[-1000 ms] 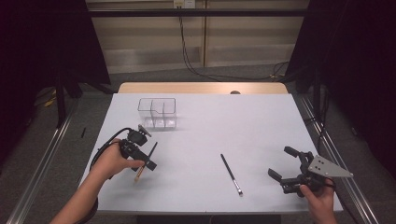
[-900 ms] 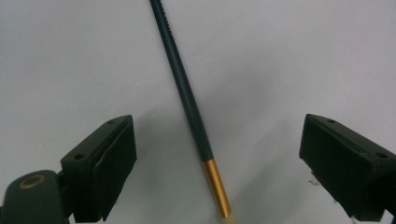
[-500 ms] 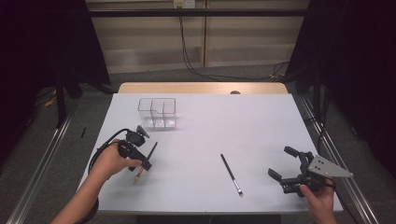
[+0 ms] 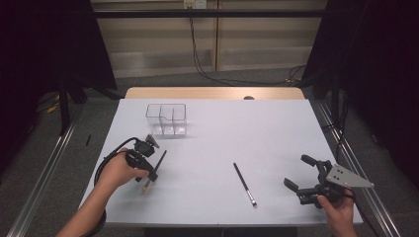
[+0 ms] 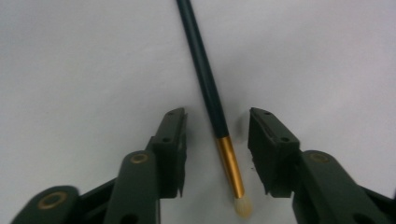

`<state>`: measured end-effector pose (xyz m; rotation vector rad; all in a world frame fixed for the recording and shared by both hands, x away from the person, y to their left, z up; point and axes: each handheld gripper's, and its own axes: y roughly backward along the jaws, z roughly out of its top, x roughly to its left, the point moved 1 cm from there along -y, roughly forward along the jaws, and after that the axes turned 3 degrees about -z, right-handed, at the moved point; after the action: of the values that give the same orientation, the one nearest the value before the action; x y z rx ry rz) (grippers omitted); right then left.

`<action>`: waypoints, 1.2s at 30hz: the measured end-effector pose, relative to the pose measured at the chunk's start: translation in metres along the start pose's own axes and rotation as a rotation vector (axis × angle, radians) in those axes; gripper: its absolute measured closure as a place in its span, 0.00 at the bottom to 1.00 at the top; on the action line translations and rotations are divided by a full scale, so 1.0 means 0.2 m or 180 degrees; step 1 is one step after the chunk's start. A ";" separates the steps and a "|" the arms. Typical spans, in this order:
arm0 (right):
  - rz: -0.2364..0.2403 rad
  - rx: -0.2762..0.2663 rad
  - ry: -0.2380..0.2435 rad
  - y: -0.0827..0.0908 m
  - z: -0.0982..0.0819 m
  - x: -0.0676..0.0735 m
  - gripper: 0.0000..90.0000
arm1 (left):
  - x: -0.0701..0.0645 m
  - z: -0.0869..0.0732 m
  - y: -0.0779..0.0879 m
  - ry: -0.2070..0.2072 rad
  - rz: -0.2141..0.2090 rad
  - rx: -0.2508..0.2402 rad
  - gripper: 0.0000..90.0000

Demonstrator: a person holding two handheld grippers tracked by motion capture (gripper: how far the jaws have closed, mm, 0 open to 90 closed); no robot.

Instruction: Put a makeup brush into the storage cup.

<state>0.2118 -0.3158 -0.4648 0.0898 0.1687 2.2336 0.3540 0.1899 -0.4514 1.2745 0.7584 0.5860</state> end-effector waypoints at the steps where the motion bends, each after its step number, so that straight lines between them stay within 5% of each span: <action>1: -0.0001 0.0010 -0.0008 0.00 0.00 0.00 0.00 | 0.00 0.00 0.00 -0.0001 0.0044 0.0007 0.74; 5: -0.0003 0.0010 -0.0010 0.00 0.00 0.00 0.00 | -0.01 0.01 0.00 -0.0012 0.0206 0.0050 0.85; 12: -0.0005 0.0011 -0.0007 0.00 0.00 0.00 0.00 | 0.00 0.01 -0.01 -0.0016 0.0216 0.0077 0.89; 18: -0.0002 0.0021 -0.0001 0.00 0.00 0.00 0.00 | -0.04 0.03 -0.02 -0.0074 0.0378 0.0166 0.90; 36: -0.0036 0.0026 0.0007 0.00 0.00 -0.01 0.00 | -0.02 0.02 0.00 -0.0236 0.0240 0.0092 0.94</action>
<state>0.2124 -0.3172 -0.4646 0.0906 0.1791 2.2219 0.3546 0.1835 -0.4505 1.3489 0.6617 0.5871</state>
